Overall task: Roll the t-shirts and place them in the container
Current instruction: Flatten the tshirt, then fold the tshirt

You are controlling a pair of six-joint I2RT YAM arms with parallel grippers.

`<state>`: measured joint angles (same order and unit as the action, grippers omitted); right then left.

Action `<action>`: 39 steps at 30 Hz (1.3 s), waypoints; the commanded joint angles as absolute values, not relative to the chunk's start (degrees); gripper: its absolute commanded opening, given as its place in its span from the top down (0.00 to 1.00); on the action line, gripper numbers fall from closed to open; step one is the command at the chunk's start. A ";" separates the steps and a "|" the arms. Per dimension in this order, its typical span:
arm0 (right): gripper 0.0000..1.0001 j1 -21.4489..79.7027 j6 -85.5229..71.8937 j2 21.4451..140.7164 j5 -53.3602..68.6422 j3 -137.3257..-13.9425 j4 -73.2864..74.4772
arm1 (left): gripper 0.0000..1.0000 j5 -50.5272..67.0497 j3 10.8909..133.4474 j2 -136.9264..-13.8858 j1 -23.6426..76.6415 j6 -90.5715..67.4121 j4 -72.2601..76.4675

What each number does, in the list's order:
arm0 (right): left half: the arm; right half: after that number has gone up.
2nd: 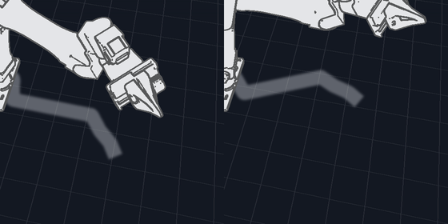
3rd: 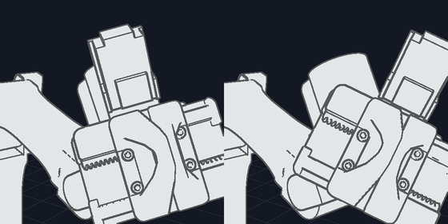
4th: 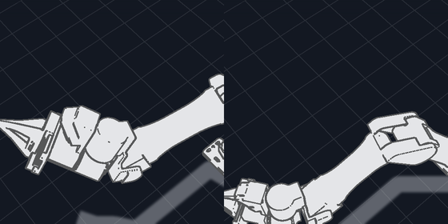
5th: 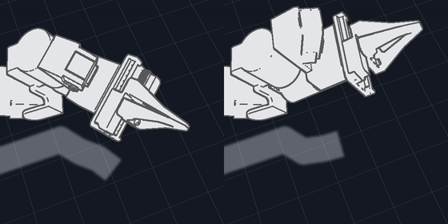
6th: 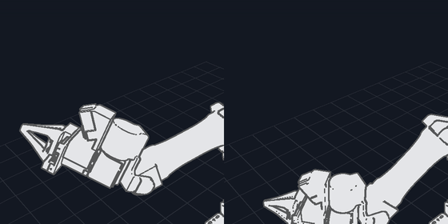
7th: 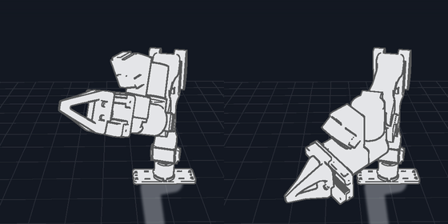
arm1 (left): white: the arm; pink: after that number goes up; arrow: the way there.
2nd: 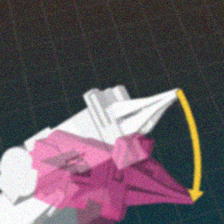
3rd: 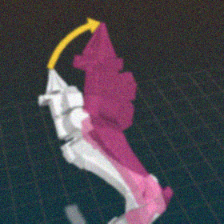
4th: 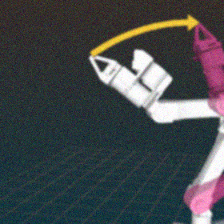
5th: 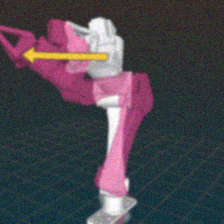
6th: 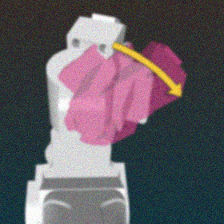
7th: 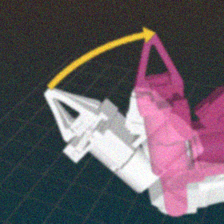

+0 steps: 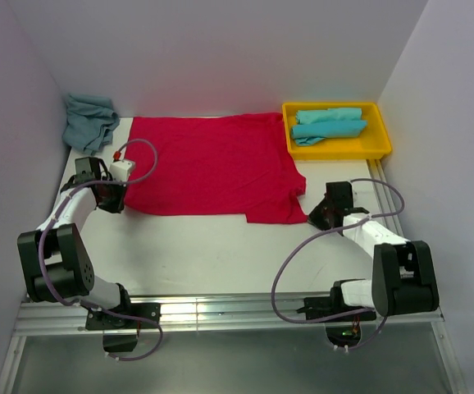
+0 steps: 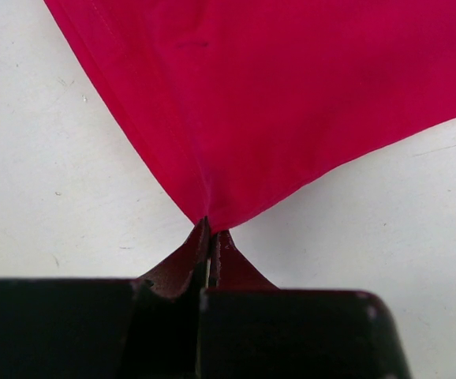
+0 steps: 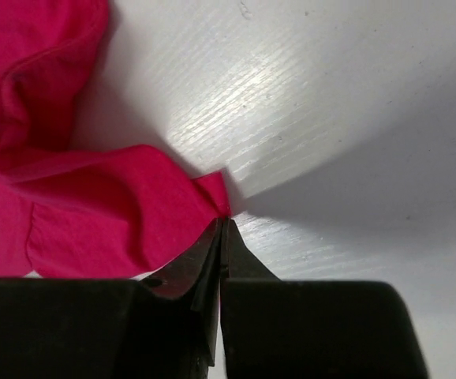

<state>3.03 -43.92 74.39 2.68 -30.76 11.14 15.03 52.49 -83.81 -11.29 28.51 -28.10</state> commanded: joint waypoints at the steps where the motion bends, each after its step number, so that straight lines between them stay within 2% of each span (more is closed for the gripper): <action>1: 0.99 3.34 -44.21 70.58 2.02 -30.59 10.28 | 1.00 15.03 51.94 -81.56 -11.43 29.88 -27.51; 7: 1.00 3.51 -44.56 64.26 1.93 -30.85 15.28 | 1.00 15.21 51.86 -81.47 -11.43 29.97 -27.77; 19: 1.00 5.18 -47.81 36.77 3.69 -28.83 31.27 | 1.00 14.06 49.31 -77.97 -11.51 30.85 -28.74; 29: 1.00 5.80 -49.66 20.33 4.40 -29.88 46.82 | 1.00 10.91 44.04 -70.85 -11.43 32.87 -31.11; 39: 1.00 5.71 -50.54 13.80 5.45 -32.78 55.28 | 1.00 9.50 40.08 -64.96 -11.43 36.30 -36.03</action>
<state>5.39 -50.09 15.31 5.06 -29.89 51.24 10.74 41.15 -67.79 -11.29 33.65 -33.15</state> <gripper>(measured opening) 0.007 0.017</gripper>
